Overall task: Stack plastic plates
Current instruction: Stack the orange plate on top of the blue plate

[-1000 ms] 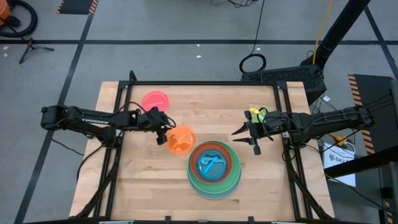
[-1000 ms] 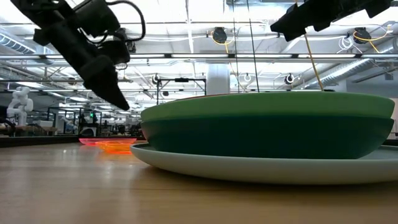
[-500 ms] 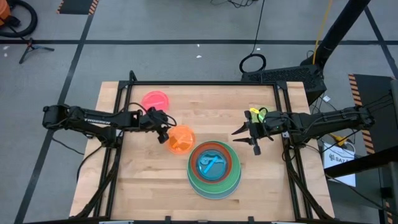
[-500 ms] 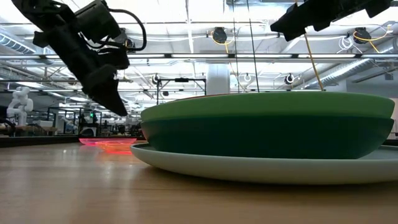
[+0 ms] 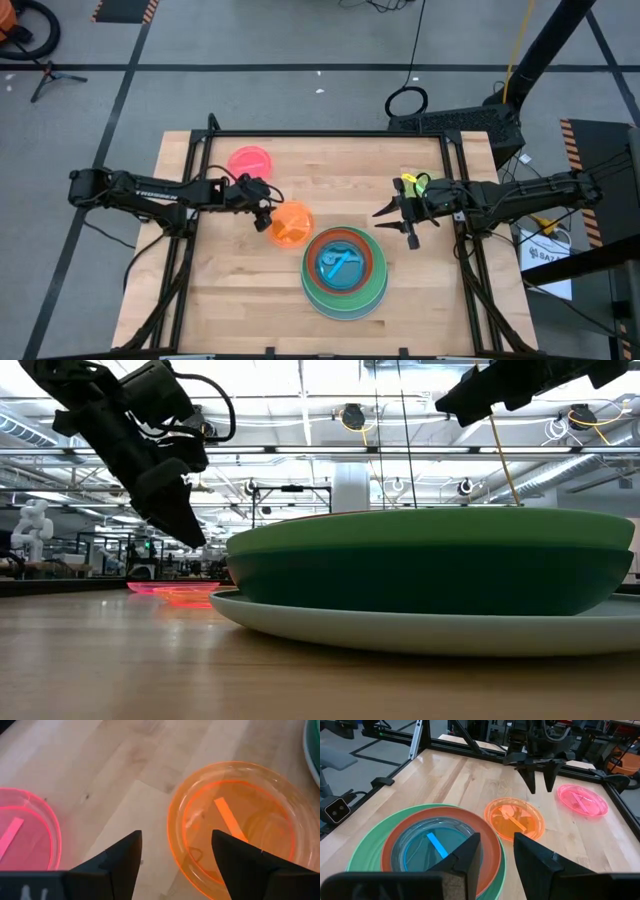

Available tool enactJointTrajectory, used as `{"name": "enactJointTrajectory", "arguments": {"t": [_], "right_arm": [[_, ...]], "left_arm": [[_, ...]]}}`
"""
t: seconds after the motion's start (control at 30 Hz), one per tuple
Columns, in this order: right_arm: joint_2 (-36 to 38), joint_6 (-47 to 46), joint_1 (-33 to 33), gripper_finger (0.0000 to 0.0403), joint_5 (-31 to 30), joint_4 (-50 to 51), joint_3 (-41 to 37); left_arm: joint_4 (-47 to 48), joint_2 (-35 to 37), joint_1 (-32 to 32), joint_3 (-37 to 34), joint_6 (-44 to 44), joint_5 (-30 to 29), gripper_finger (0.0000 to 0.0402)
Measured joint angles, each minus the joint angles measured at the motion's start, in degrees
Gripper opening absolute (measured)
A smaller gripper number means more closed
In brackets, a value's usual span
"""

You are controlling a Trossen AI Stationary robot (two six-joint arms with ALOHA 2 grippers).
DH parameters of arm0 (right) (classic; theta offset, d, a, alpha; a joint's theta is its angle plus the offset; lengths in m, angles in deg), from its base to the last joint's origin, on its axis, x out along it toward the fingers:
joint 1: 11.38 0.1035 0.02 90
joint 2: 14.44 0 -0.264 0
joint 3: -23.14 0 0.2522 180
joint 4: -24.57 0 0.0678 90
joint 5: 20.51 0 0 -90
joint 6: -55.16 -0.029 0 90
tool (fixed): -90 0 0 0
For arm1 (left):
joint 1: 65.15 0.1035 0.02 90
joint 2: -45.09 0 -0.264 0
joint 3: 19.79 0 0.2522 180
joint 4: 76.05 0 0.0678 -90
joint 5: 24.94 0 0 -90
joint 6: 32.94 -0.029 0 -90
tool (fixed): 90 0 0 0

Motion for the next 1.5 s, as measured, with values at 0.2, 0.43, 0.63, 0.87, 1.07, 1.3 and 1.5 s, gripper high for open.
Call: {"name": "enactJointTrajectory", "arguments": {"t": [0.2,0.43,0.63,0.87,1.07,1.3,1.5], "right_arm": [[0.0,-0.04,0.01,0.0109,0.02,-0.04,-0.01],[0.0,-0.04,0.01,0.0109,0.02,-0.11,-0.02],[0.0,-0.06,0.01,0.0109,0.02,-0.15,-0.02],[0.0,-0.07,-0.01,0.0109,0.02,-0.16,-0.02],[-0.02,-0.08,-0.01,0.0109,0.02,-0.16,-0.02],[-0.02,-0.08,-0.01,0.0109,0.02,0.02,-0.02],[-0.02,-0.08,0.0,0.0109,0.02,0.02,-0.02]], "left_arm": [[-0.58,0.0,-1.82,0.0,0.06,0.18,0.0246],[-2.12,0.0,-3.97,0.02,0.41,0.14,0.0246],[-2.32,0.0,-5.15,0.02,0.48,0.12,0.0246],[-2.75,-1.19,-5.63,0.07,0.95,-0.84,0.0246],[-4.59,-5.07,-5.61,0.07,0.9,-1.09,0.0246],[-5.99,-9.43,-5.61,0.07,0.65,-1.5,0.0246],[-6.13,-10.45,-5.61,0.07,0.62,-1.55,0.0246]]}}
